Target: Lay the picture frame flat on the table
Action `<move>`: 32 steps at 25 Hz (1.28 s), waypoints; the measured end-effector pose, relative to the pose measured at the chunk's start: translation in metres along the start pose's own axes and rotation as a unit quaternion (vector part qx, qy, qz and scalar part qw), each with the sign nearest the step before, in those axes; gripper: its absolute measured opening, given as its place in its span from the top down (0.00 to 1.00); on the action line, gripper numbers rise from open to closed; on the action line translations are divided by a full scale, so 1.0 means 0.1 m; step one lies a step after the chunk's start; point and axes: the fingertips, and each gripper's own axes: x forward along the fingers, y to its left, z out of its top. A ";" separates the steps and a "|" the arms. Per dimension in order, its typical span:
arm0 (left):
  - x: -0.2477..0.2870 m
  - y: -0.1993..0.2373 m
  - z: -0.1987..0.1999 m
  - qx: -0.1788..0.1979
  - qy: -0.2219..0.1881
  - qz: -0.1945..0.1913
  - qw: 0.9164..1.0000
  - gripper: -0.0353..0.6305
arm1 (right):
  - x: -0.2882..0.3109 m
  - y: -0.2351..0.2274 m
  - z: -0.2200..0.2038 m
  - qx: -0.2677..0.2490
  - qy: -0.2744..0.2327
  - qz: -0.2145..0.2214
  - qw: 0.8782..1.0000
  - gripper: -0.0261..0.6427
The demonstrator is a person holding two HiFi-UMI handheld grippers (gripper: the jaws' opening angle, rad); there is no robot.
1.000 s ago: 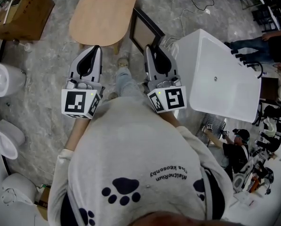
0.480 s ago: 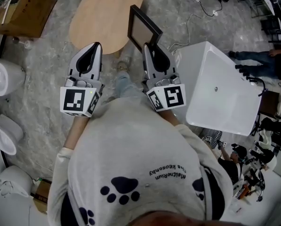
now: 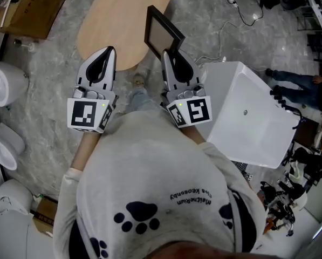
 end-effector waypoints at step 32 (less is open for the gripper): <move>0.94 0.61 -0.12 -0.020 0.032 0.017 0.999 0.93 | 1.10 -0.45 -0.20 0.015 0.039 0.060 0.997 0.84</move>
